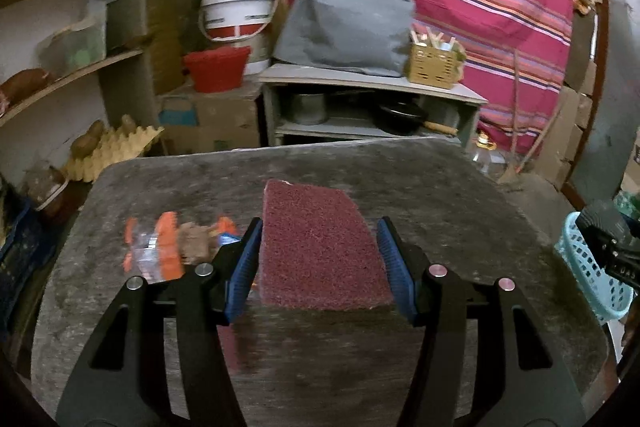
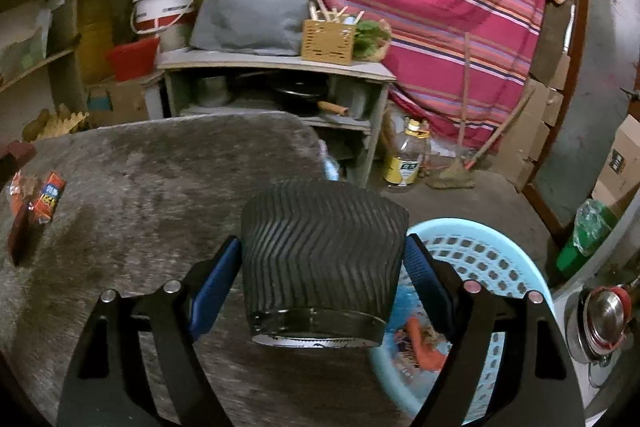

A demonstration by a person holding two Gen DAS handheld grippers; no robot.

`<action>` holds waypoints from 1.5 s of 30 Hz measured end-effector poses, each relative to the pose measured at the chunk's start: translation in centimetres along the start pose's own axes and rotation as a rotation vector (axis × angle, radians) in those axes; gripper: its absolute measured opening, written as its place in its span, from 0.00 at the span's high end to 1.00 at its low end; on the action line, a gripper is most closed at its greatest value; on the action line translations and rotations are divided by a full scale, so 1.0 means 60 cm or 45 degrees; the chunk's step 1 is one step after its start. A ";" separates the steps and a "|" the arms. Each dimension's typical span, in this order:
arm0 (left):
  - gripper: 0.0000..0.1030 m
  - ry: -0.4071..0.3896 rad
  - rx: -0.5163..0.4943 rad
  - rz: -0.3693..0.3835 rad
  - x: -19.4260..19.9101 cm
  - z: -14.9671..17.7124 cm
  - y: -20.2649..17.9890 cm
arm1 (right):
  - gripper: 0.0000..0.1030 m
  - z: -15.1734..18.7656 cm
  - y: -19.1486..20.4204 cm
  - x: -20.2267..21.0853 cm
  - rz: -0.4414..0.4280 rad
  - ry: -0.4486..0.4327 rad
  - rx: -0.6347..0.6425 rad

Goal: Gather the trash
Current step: 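Carry the pad and black cup over the blue basket with both tools, then open the left tool to drop the pad while the right tool releases the cup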

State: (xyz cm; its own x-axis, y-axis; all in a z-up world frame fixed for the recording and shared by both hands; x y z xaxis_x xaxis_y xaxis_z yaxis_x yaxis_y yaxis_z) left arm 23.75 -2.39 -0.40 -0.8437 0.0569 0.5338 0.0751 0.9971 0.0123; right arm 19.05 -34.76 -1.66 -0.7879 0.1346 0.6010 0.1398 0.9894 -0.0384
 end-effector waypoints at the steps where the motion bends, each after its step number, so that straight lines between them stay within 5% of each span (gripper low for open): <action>1: 0.45 0.001 -0.002 0.014 0.001 -0.001 -0.014 | 0.21 0.002 -0.012 0.001 0.007 0.001 -0.008; 28: 0.45 -0.041 -0.248 0.274 0.034 0.028 -0.358 | 0.21 0.064 -0.308 0.067 0.195 -0.016 -0.255; 45: 0.45 -0.006 -0.351 0.512 0.015 0.080 -0.603 | 0.21 0.098 -0.393 0.036 0.165 0.032 -0.401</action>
State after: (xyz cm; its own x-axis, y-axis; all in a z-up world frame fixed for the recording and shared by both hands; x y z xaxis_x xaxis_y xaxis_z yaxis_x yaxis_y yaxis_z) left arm 17.73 -38.20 -4.43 -0.7213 0.4360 0.5381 0.5332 0.8455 0.0297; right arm 10.54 -57.47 -4.16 -0.7369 0.2526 0.6271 0.4191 0.8985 0.1306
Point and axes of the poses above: each gripper's, at about its wrist camera, not at the fingertips, and x roughly against the way its jaws point, y to its left, z to its underside, the point moved 3 cm from there along -x, roughly the way its jaws point, and after that the axes turned 5 degrees about -z, right-handed, at the moved point
